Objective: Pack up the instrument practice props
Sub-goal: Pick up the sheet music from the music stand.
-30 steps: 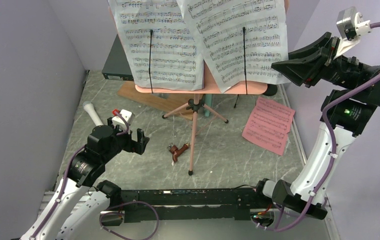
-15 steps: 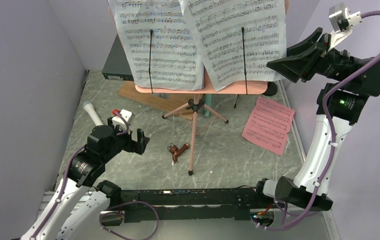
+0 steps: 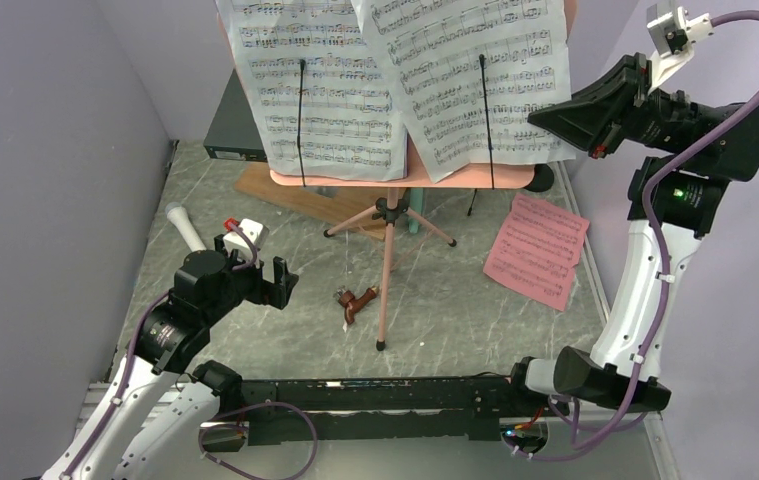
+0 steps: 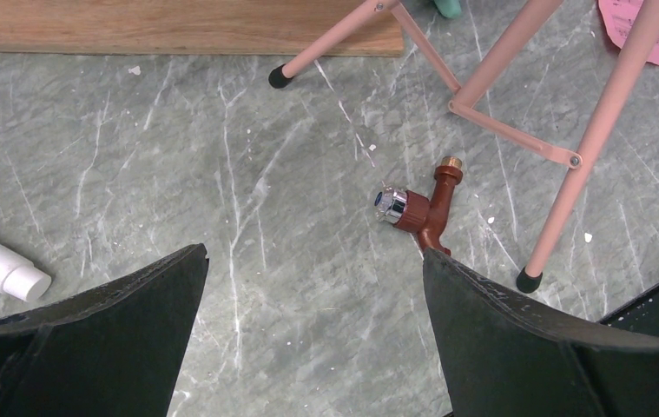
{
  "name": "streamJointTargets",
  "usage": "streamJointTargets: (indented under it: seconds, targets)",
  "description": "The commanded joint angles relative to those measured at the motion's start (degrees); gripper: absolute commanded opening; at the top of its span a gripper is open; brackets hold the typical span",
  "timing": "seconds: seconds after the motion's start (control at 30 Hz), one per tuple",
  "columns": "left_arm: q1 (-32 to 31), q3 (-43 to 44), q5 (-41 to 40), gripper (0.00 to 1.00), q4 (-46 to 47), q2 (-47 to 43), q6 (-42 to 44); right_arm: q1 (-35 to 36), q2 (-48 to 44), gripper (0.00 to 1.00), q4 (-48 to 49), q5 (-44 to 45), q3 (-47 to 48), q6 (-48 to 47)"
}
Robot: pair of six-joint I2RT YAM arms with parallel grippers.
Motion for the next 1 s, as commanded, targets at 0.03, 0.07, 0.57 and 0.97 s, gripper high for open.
streamJointTargets:
  seconds: [0.03, 0.07, 0.57, 0.97]
  targets:
    - [0.3, 0.7, 1.2, 0.99, 0.2, 0.0, 0.8, -1.5, -0.2, 0.0, -0.9, 0.2, 3.0, -2.7]
    - [0.4, 0.7, 1.3, 0.99, 0.2, 0.1, 0.8, -2.4, -0.2, 0.0, -1.0, -0.1, 2.9, -2.7]
    - [0.3, 0.7, 1.7, 0.99, 0.3, 0.1, 0.8, -20.3, -3.5, 0.0, -0.6, -8.4, -10.5, -10.2]
    - [0.4, 0.7, 1.7, 0.99, 0.3, 0.4, 0.8, -31.4, -3.5, 0.0, -3.7, -5.2, -23.4, -17.6]
